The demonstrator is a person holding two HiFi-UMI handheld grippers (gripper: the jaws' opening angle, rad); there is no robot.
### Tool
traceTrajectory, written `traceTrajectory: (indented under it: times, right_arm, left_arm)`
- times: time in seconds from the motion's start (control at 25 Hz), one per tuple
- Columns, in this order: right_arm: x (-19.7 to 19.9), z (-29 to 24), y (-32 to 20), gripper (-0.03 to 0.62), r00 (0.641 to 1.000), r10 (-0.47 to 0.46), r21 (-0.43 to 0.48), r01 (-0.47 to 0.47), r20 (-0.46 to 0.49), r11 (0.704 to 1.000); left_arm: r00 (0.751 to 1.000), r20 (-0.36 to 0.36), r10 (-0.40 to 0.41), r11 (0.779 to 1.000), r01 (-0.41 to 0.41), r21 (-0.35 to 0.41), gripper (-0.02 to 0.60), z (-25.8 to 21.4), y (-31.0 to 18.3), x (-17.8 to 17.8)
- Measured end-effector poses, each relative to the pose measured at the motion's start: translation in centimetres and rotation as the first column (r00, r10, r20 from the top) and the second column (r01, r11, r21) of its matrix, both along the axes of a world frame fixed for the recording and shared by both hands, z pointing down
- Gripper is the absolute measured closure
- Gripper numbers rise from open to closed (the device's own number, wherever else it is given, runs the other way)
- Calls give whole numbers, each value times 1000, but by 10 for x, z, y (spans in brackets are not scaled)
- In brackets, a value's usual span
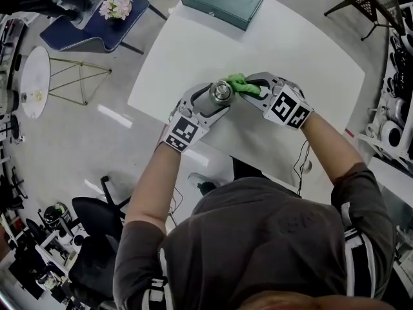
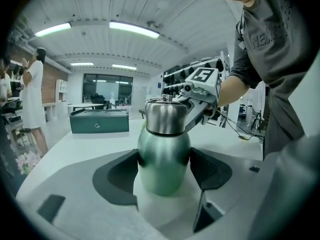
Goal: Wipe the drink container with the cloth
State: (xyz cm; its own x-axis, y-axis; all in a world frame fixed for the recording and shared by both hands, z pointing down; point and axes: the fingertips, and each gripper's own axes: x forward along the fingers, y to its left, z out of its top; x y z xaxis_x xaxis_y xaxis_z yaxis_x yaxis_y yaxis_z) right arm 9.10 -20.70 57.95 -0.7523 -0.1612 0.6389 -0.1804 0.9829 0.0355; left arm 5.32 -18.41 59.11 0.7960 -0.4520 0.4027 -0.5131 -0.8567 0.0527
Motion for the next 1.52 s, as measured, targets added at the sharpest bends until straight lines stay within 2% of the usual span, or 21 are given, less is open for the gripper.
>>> traceTrajectory:
  times: [0.16, 0.48, 0.56, 0.68, 0.76, 0.88, 1.0, 1.24, 1.4, 1.52]
  right_arm:
    - [-3, 18, 1, 508, 998, -23, -12, 22, -54, 1000]
    - [-12, 47, -2, 508, 965, -135, 69, 154, -225, 986]
    - [-10, 39, 0, 508, 967, -142, 65, 159, -213, 985]
    - [2, 8, 2, 508, 991, -84, 4, 85, -101, 996]
    - [10, -6, 11, 508, 995, -73, -37, 70, -70, 997]
    - [8, -1, 28, 508, 990, -102, -86, 94, -95, 992]
    - [2, 8, 31, 508, 991, -85, -118, 72, -106, 990]
    - [1, 47, 44, 509, 970, -118, -159, 85, -213, 984]
    - [3, 43, 48, 510, 971, -126, -169, 92, -205, 981]
    - [6, 13, 60, 510, 978, -150, -195, 120, -148, 973]
  left_arm:
    - [1000, 6, 7, 1000, -7, 11, 262, -1, 0, 1]
    - [1000, -2, 18, 1000, -18, 12, 262, 0, 0, -3]
    - [1000, -9, 18, 1000, -18, 10, 262, 0, 0, -4]
    - [1000, -14, 19, 1000, -19, 8, 262, 0, -1, -2]
    - [1000, -18, 20, 1000, -20, 8, 262, 0, -2, -1]
    - [1000, -17, 20, 1000, -20, 6, 262, 0, -3, -2]
    - [1000, -16, 16, 1000, -16, 6, 262, 0, -2, -2]
    - [1000, -19, 4, 1000, -3, 9, 262, 1, -2, -1]
    - [1000, -18, 8, 1000, -8, 9, 262, 1, -3, -1]
    - [1000, -21, 8, 1000, -8, 7, 262, 1, -1, 2]
